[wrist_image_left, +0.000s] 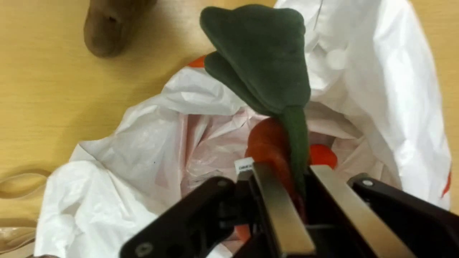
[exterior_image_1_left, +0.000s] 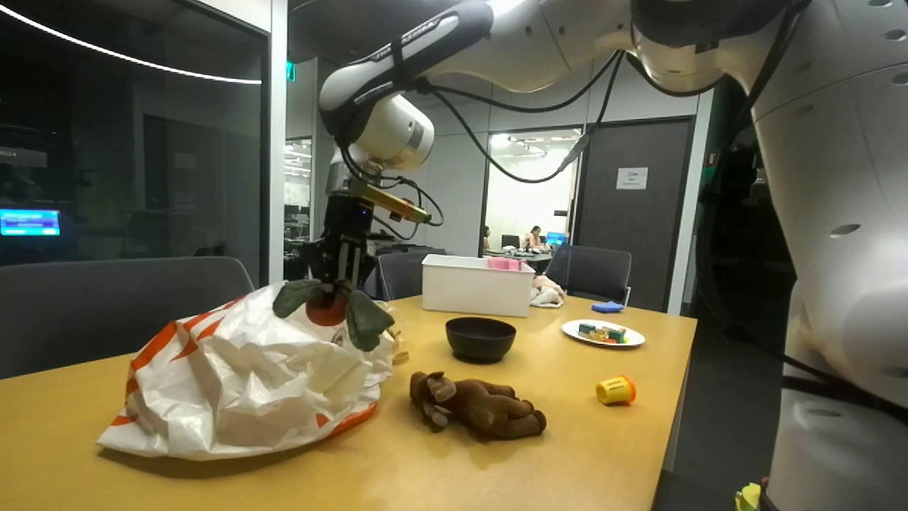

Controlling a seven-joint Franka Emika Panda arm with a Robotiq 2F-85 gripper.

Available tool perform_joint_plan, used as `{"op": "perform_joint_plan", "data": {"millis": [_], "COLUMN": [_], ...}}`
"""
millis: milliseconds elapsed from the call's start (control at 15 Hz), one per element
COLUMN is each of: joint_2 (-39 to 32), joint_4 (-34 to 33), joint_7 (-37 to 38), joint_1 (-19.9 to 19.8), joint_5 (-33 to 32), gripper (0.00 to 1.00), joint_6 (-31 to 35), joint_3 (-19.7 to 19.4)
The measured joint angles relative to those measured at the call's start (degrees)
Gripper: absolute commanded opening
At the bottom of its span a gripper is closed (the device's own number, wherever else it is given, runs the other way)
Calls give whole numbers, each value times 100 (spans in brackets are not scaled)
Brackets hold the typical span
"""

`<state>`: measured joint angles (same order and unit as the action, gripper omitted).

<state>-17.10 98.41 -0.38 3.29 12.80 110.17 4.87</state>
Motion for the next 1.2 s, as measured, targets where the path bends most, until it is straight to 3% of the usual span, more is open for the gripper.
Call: {"op": "perform_joint_plan", "data": {"millis": [333, 733, 800, 933, 1200], "joint_2": [1066, 1682, 1684, 1670, 1631], "joint_4": [844, 2157, 2367, 2814, 3550], "joint_7": [533, 671, 670, 621, 204], "joint_1": [-189, -510, -568, -691, -899], "joint_5": [38, -12, -50, -149, 80], "gripper": [4, 8, 41, 48, 80], "joint_6": [-881, -774, -620, -160, 1155], "joint_3": [-245, -663, -723, -856, -1053]}}
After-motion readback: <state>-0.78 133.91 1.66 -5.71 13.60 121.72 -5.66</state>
